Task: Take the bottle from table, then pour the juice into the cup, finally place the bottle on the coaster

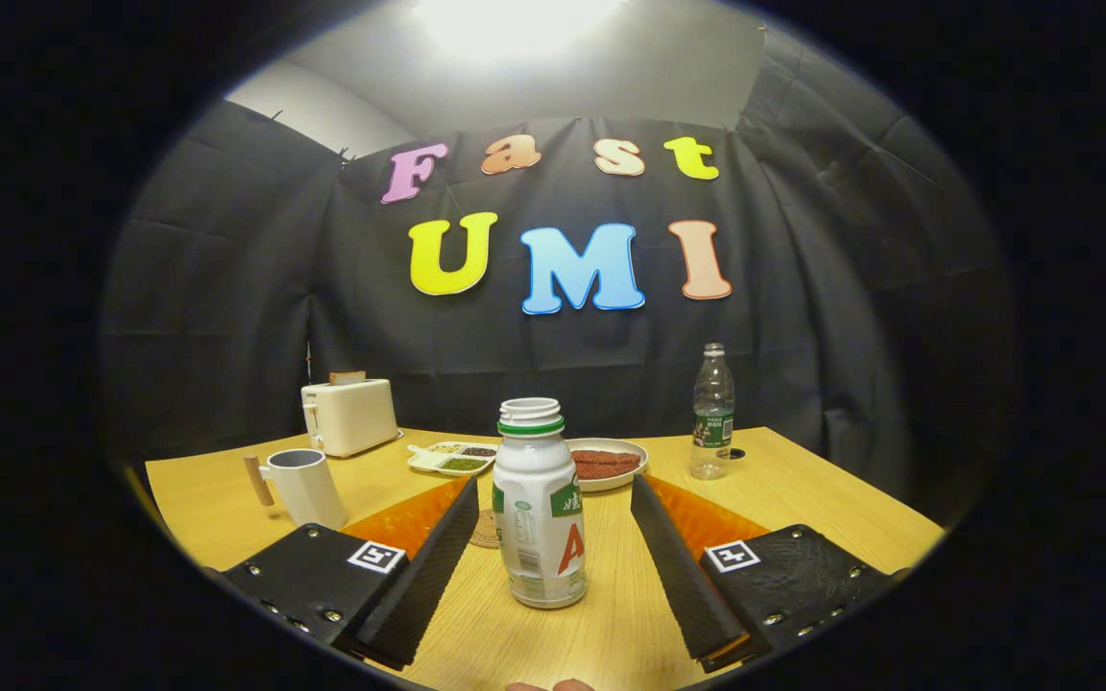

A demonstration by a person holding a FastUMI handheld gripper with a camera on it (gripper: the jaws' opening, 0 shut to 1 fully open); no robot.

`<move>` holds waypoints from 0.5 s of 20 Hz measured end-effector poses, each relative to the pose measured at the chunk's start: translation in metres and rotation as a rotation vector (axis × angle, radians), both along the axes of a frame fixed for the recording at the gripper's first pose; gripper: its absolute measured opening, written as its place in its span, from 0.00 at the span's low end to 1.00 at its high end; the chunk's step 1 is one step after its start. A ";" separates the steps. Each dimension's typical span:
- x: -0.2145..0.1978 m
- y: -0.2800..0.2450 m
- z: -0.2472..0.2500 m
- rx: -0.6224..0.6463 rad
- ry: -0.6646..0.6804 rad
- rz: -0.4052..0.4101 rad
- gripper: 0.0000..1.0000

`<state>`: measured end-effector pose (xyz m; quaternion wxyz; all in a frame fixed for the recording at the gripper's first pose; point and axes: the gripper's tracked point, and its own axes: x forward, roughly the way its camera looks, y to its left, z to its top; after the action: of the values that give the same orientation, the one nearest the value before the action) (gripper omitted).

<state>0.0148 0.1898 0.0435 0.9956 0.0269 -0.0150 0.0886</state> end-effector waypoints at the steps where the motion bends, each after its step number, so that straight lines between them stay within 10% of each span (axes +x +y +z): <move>1: 0.004 0.005 -0.005 0.004 0.012 -0.003 0.98; 10: 0.042 0.016 -0.029 -0.030 0.086 -0.053 0.98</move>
<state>0.0568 0.2057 0.0145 0.9976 0.0156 0.0284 0.0611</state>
